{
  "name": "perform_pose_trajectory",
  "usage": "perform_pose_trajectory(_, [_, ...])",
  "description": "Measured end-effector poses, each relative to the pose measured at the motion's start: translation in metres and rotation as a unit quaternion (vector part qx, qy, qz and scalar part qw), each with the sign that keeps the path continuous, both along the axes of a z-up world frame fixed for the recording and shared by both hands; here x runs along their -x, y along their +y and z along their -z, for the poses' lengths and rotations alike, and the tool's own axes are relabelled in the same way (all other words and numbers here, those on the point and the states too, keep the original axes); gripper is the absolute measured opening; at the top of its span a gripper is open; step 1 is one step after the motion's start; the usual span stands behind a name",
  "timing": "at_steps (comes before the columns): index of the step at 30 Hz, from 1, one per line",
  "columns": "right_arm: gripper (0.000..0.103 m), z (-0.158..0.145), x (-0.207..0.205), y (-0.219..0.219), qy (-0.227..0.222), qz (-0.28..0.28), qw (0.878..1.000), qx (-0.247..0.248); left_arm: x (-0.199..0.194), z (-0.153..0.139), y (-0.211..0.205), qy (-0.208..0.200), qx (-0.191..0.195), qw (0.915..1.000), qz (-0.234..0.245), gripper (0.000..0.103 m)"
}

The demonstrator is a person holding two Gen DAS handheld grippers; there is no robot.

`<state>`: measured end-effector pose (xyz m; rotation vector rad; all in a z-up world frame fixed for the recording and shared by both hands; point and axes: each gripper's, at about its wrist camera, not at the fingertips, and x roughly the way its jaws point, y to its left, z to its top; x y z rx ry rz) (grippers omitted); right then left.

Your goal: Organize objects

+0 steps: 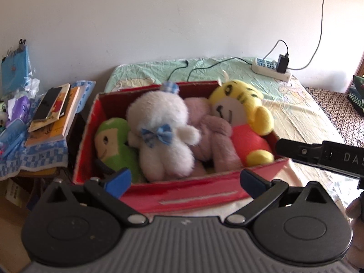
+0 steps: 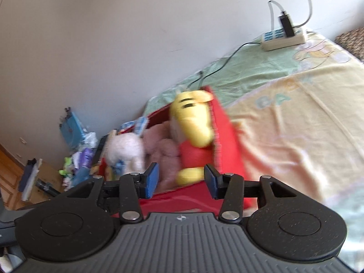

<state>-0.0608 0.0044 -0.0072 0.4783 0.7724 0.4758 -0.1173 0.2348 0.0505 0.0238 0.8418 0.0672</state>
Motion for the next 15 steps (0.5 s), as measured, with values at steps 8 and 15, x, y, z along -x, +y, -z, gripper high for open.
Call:
perform_pose_trajectory(8, [0.054, 0.006, 0.013, -0.056, 0.011, 0.043, 0.993, 0.109, 0.007, 0.017, -0.077, 0.027, -0.017, 0.9993, 0.02, 0.102])
perform_pose_trajectory(15, [0.061, 0.021, 0.023, -0.103, 0.036, 0.071, 0.985, 0.153, 0.007, 0.041, -0.136, 0.061, -0.027, 0.9968, 0.043, 0.102])
